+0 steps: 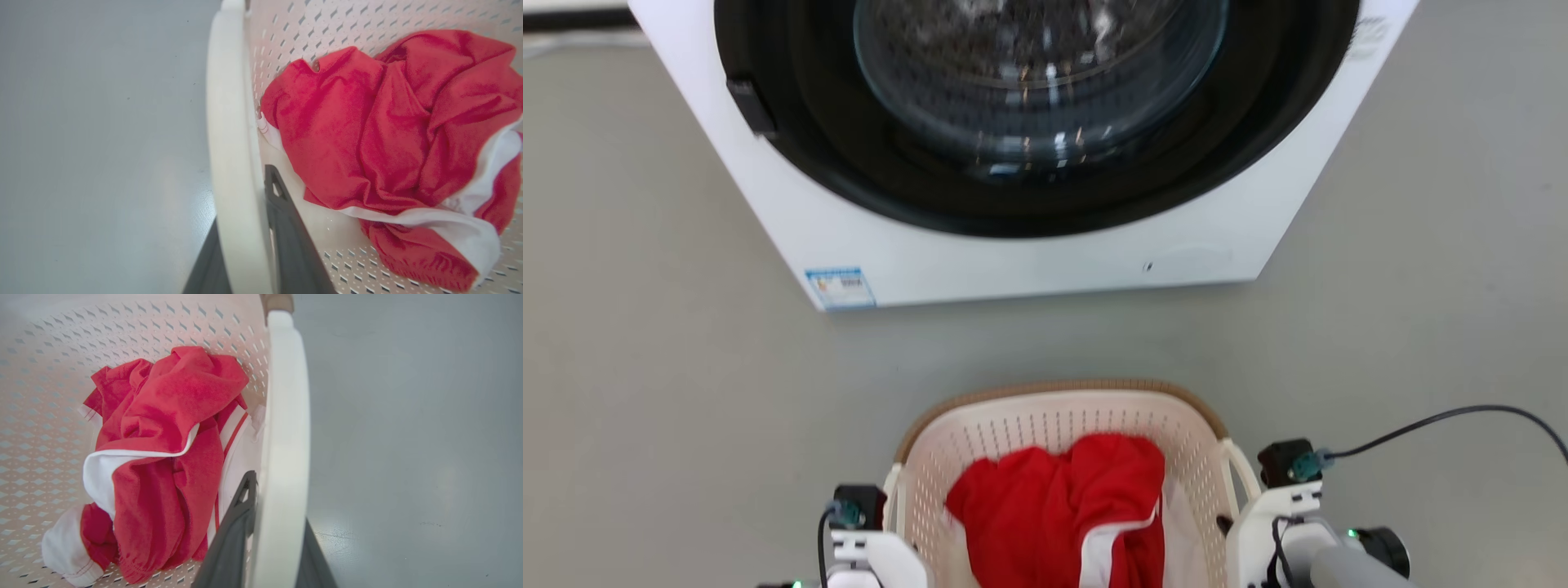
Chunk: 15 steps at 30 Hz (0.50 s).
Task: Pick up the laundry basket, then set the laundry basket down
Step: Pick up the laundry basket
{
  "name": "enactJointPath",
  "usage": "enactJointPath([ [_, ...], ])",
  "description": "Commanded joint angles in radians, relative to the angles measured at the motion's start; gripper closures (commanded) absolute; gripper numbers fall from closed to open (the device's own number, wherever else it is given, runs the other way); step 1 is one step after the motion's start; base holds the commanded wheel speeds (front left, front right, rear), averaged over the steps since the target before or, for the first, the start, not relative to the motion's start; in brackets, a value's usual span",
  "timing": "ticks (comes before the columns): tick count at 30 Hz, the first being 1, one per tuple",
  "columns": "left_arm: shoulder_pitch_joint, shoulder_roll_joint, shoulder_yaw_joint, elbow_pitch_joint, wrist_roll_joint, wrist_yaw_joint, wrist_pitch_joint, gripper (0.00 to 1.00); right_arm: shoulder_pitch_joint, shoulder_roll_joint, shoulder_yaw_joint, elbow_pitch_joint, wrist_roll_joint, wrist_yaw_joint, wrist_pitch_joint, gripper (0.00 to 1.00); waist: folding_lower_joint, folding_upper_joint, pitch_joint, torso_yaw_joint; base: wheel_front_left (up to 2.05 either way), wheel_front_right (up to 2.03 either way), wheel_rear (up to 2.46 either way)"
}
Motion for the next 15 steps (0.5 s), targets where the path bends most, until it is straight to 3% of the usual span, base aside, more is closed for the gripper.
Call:
enactJointPath([
  [1,0.012,0.015,0.005,-0.022,-0.01,0.0,-0.004,1.0,0.032,0.016,0.044,-0.028,0.013,0.017,0.019,1.0,0.0,0.0,-0.068,-0.023,0.0,0.0,0.0],
  [15,0.125,0.015,-0.065,-0.064,-0.076,0.029,0.036,1.0,0.095,0.016,0.129,-0.016,0.081,0.017,0.065,1.0,0.0,0.0,-0.197,-0.033,0.0,0.0,0.0],
])
